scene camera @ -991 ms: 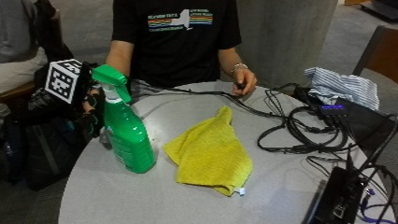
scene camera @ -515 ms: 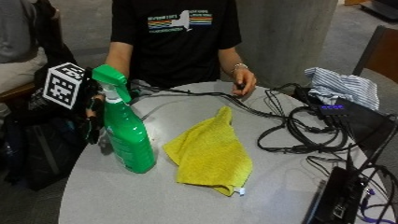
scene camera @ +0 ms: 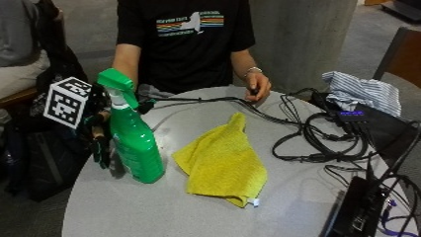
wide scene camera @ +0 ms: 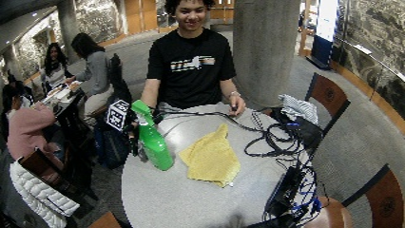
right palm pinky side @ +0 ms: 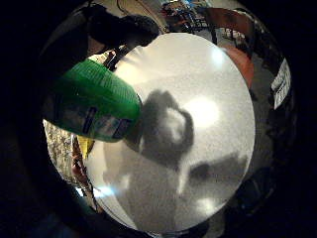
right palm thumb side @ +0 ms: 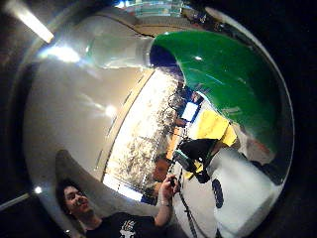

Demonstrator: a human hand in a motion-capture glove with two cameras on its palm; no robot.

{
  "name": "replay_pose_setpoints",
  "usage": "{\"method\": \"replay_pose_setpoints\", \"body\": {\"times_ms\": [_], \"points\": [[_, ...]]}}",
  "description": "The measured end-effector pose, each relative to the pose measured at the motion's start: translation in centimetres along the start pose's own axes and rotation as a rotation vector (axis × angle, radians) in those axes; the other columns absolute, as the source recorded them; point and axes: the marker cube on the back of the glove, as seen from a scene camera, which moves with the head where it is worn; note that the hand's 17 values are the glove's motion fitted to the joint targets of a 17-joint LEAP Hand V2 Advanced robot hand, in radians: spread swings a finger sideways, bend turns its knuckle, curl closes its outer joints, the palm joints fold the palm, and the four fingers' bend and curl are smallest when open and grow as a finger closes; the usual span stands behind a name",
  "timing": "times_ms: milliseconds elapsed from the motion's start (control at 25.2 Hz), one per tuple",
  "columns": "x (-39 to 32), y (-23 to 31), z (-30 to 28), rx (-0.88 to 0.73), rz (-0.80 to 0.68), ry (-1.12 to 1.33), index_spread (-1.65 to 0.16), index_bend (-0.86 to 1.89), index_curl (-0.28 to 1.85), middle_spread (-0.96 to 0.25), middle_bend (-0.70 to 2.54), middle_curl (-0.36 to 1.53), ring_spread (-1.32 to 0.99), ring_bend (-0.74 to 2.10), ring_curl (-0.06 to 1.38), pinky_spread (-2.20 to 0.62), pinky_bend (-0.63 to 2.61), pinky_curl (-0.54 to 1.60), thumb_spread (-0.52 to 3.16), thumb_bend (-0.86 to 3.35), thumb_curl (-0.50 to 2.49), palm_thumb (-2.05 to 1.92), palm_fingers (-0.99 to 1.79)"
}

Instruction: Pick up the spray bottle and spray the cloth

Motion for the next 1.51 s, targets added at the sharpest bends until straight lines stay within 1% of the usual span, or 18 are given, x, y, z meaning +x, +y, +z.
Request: {"method": "replay_pose_setpoints", "body": {"times_ms": [159, 277, 396, 476, 555, 674, 713, 793, 872, 951, 1149, 1506], "points": [[1.1, 0.1, 1.1, -0.020, 0.026, -0.017, -0.42, -0.03, 0.05, 0.08, 0.32, 0.41, 0.09, 0.51, 0.35, 0.29, 1.03, 0.37, 0.86, -0.05, 0.37, 0.67, 0.15], [0.6, -1.5, 2.3, 0.014, 0.038, -0.063, -0.43, -0.01, 0.03, 0.09, 0.34, 0.41, 0.12, 0.49, 0.35, 0.29, 1.11, 0.39, 0.85, -0.04, 0.37, 0.67, 0.11], [0.1, -2.5, 2.5, 0.032, -0.008, -0.101, -0.44, -0.02, 0.00, 0.09, 0.31, 0.40, 0.12, 0.54, 0.35, 0.27, 1.20, 0.40, 0.83, -0.02, 0.37, 0.70, 0.13], [0.1, -2.6, 2.4, 0.028, -0.042, -0.105, -0.44, -0.08, -0.03, 0.08, 0.30, 0.39, 0.10, 0.71, 0.38, 0.24, 1.22, 0.40, 0.82, -0.01, 0.38, 0.73, 0.26], [0.0, -2.6, 2.5, 0.029, -0.053, -0.103, -0.43, -0.10, -0.04, 0.05, 0.45, 0.42, 0.06, 0.79, 0.38, 0.22, 1.13, 0.36, 0.81, 0.04, 0.40, 0.83, 0.43], [0.0, -2.7, 2.6, 0.049, -0.059, -0.104, -0.42, -0.02, -0.01, 0.03, 0.51, 0.43, 0.03, 0.81, 0.38, 0.18, 1.08, 0.36, 0.81, 0.05, 0.42, 0.90, 0.49], [-0.1, -2.7, 2.6, 0.056, -0.062, -0.103, -0.39, 0.17, 0.05, 0.02, 0.49, 0.43, 0.02, 0.78, 0.38, 0.17, 1.02, 0.34, 0.81, 0.05, 0.43, 0.91, 0.60], [-0.4, -2.8, 2.2, 0.063, -0.064, -0.094, -0.37, 0.24, 0.09, 0.01, 0.45, 0.42, 0.02, 0.73, 0.37, 0.15, 0.97, 0.32, 0.81, 0.04, 0.44, 0.93, 0.67], [-1.2, -2.9, 1.6, 0.052, -0.069, -0.070, -0.35, 0.23, 0.12, 0.01, 0.43, 0.42, 0.01, 0.71, 0.37, 0.13, 0.92, 0.32, 0.81, 0.04, 0.45, 0.95, 0.71], [-2.3, -3.0, 0.8, 0.014, -0.078, -0.018, -0.34, 0.21, 0.14, 0.00, 0.42, 0.41, 0.01, 0.69, 0.37, 0.12, 0.90, 0.31, 0.80, 0.03, 0.45, 0.96, 0.75], [-5.5, -2.7, -1.1, -0.141, -0.095, 0.182, -0.31, 0.15, 0.18, 0.00, 0.38, 0.41, 0.00, 0.65, 0.36, 0.08, 0.84, 0.30, 0.79, 0.00, 0.48, 0.97, 0.82], [-8.8, -1.7, -1.3, -0.400, -0.087, 0.508, -0.28, 0.10, 0.20, 0.00, 0.35, 0.41, -0.01, 0.61, 0.35, 0.03, 0.78, 0.30, 0.78, -0.03, 0.51, 0.97, 0.92]]}}
